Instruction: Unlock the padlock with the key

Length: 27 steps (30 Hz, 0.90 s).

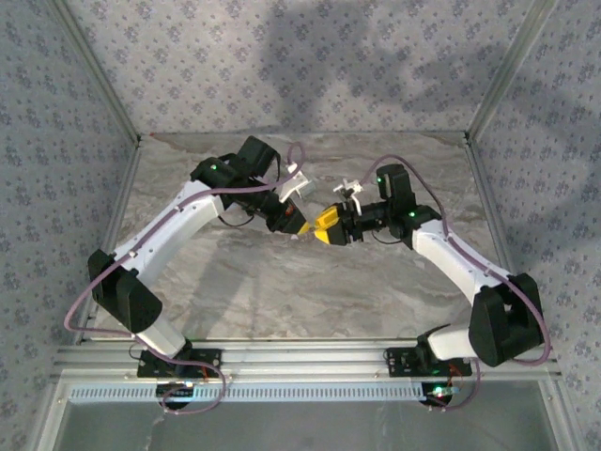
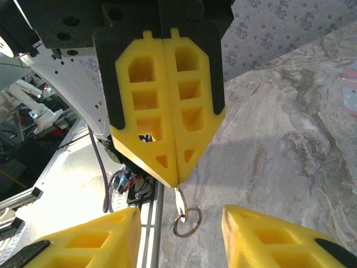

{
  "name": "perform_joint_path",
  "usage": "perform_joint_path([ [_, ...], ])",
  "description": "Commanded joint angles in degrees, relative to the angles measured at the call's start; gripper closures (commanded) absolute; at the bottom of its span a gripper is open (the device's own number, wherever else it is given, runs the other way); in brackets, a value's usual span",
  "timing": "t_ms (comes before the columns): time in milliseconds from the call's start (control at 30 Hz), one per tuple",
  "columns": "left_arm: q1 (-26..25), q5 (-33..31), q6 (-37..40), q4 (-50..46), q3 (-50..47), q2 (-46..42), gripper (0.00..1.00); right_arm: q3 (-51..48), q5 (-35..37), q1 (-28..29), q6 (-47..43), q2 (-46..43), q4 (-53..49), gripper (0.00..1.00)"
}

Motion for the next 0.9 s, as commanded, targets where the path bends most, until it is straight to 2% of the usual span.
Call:
perform_joint_path([
  [0, -0.45, 0.02, 1.76, -1.79, 1.78, 0.00, 1.00, 2.31, 0.40, 0.89, -1.10, 1.16, -1.00, 0.59],
  [367, -0.45, 0.36, 1.91, -1.44, 1.52, 0.08, 1.00, 3.16, 1.27, 2.04, -0.87, 3.08, -1.22, 0.73],
  [867, -0.41, -1.29, 1.41, -0.56, 1.26, 0.72, 1.00, 2.57, -1.59, 2.28, -3.05, 1.86, -3.39, 0.72],
])
